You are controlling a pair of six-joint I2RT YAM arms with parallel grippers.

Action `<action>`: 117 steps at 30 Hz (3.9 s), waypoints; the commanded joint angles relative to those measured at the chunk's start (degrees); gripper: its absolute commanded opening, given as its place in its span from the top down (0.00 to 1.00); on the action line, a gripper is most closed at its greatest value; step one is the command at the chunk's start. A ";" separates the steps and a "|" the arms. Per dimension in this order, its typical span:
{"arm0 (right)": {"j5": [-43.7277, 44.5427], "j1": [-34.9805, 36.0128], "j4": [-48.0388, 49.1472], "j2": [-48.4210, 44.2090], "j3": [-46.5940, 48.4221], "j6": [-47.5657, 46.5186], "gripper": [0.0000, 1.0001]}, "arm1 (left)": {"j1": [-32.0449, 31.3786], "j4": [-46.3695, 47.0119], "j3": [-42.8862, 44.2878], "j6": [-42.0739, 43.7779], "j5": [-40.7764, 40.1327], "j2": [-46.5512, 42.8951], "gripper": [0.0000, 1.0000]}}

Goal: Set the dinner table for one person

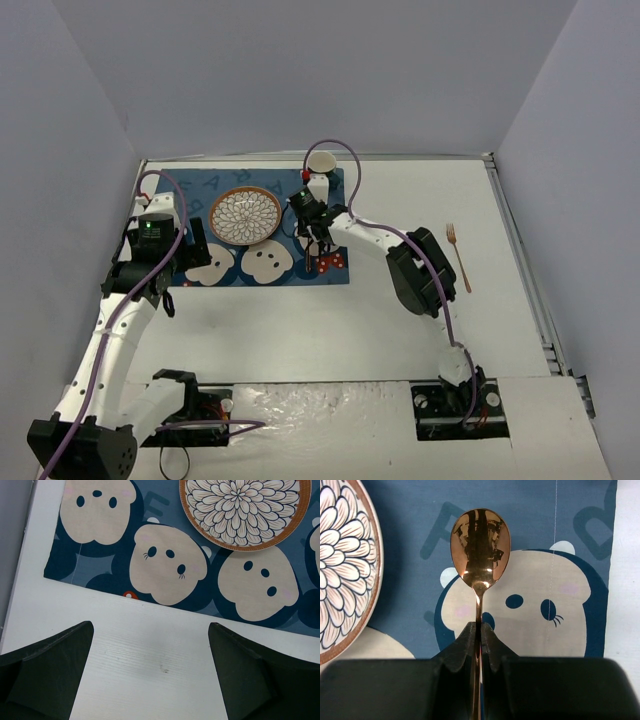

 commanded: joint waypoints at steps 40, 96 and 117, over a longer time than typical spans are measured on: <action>3.08 -1.69 -1.28 2.59 1.64 -2.35 0.81 | -0.24 1.42 2.79 -0.48 -0.94 -0.77 0.03; -17.13 -50.35 4.06 -21.58 -35.78 -31.30 0.67 | -0.86 0.63 3.23 -0.57 -1.45 -0.81 0.03; -15.81 -39.58 3.27 -26.00 -33.21 -14.19 1.00 | -1.30 3.14 2.41 -0.69 3.33 0.47 0.03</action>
